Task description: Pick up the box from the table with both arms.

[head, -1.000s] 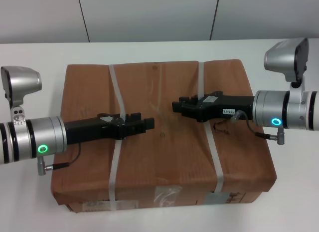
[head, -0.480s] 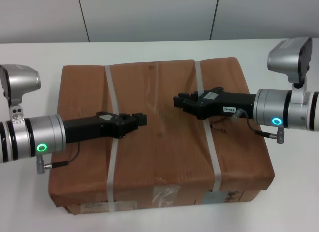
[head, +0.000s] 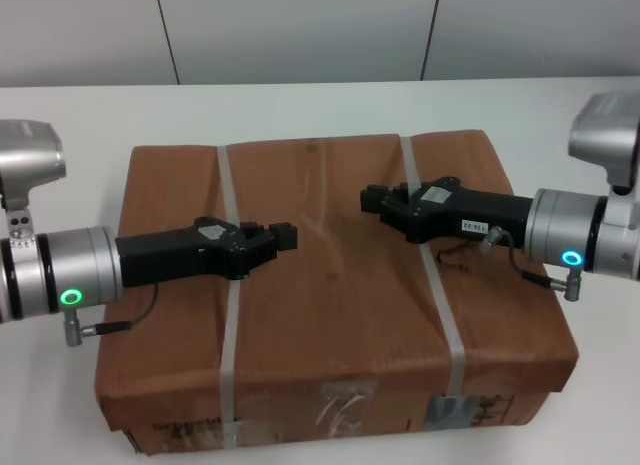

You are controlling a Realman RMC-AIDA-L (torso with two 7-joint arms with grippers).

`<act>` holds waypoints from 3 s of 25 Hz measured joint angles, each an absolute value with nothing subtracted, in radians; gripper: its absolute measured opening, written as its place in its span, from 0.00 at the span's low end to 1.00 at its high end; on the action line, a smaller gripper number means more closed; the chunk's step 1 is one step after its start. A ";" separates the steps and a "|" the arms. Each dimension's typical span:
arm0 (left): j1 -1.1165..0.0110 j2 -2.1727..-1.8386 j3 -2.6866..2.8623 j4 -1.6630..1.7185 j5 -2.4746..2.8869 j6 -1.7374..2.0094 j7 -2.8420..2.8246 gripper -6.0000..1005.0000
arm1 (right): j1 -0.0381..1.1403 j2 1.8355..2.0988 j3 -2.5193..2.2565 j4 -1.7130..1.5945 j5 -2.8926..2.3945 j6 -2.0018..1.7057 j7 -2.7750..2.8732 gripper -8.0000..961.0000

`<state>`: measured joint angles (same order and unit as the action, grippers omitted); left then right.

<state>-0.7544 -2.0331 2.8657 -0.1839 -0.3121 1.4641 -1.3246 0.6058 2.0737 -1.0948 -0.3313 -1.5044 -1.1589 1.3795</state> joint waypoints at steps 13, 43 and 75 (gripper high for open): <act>-0.770 -2.034 2.865 -0.298 -0.317 1.657 -1.327 0.08 | 0.570 2.071 -1.088 -0.349 -1.411 -1.280 1.328 0.04; -0.766 -2.037 2.865 -0.362 -0.356 1.749 -1.330 0.08 | 0.555 2.068 -1.095 -0.377 -1.385 -1.344 1.338 0.02; -0.763 -2.035 2.865 -0.362 -0.356 1.755 -1.330 0.08 | 0.548 2.069 -1.091 -0.377 -1.385 -1.359 1.338 0.02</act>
<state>-0.7634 -2.0355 2.8655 -0.3620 -0.3560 1.7552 -1.3295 0.5484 2.0692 -1.0912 -0.3773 -1.3851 -1.3588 1.3376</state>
